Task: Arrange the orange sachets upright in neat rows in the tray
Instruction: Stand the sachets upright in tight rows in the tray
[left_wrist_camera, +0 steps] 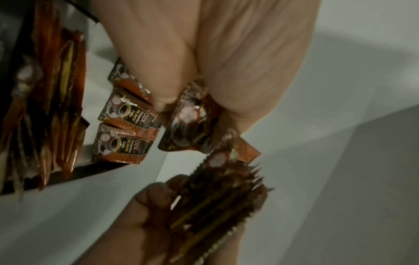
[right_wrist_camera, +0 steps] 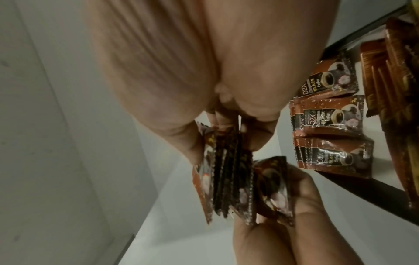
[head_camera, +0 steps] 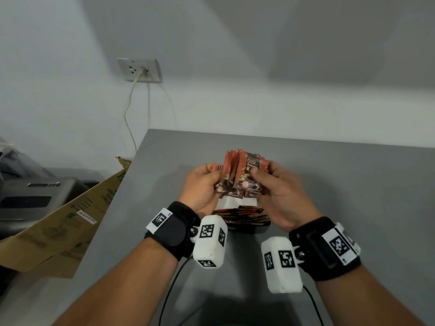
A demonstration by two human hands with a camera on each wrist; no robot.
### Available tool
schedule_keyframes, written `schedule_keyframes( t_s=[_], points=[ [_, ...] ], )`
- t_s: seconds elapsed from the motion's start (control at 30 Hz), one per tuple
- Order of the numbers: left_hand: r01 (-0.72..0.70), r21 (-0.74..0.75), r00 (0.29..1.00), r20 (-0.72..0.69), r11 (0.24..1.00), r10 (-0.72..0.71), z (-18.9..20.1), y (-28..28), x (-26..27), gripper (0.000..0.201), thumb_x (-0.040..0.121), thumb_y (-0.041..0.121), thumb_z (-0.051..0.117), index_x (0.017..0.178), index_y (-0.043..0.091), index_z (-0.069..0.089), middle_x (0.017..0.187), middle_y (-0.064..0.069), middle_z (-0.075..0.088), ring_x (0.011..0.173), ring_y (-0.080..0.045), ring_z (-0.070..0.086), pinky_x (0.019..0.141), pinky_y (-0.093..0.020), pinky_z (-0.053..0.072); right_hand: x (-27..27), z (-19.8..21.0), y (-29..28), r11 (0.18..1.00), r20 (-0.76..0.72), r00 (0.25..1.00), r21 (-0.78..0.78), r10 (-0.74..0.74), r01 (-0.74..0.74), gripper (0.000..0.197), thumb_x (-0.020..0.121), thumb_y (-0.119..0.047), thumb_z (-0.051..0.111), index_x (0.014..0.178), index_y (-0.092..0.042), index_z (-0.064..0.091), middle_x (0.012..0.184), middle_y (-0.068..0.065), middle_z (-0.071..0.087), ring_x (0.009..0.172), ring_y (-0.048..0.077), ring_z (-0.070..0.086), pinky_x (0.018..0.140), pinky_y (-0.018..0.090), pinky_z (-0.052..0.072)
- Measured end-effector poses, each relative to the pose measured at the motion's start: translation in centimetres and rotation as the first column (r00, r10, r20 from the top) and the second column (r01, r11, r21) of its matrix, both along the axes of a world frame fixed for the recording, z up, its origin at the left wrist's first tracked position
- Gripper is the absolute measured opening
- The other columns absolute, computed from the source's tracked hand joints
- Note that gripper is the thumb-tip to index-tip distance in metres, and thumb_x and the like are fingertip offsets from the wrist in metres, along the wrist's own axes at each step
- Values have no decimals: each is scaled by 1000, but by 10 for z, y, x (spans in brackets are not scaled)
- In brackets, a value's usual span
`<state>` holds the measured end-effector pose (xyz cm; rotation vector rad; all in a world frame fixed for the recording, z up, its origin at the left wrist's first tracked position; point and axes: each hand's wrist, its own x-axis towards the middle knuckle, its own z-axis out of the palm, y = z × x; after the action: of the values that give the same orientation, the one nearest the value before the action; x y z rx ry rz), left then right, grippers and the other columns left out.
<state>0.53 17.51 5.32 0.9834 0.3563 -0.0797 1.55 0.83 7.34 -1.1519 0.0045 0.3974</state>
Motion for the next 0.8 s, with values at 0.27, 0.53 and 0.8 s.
schedule_keyframes(
  t_s=[0.27, 0.53, 0.8],
  points=[
    [177, -269, 984, 37, 947, -173, 9, 0, -9, 55, 94, 43, 49, 113, -4, 71, 119, -25, 65, 109, -35, 61, 108, -47, 39, -3, 6, 9, 898, 218, 967, -440, 128, -20, 21, 93, -13, 68, 114, -16, 69, 105, 0, 76, 100, 15, 72, 90, 32, 55],
    [199, -183, 979, 84, 963, -186, 9, -3, -10, 48, 87, 5, 57, 135, 13, 56, 110, -16, 69, 98, -31, 68, 92, -45, 52, 0, 7, 9, 521, 413, 818, -837, 400, 167, 63, 86, -59, 62, 142, -32, 50, 139, -4, 37, 134, 14, 33, 111, 29, 31],
    [254, -143, 957, 182, 957, -227, 10, -9, -16, 65, 72, -7, 63, 132, 8, 45, 101, -20, 58, 91, -30, 64, 77, -39, 54, 7, 21, 11, 361, 431, 496, -902, 754, 236, 87, 70, -34, 77, 145, -30, 35, 138, -8, 50, 129, 14, 44, 113, 37, 33]
  ],
)
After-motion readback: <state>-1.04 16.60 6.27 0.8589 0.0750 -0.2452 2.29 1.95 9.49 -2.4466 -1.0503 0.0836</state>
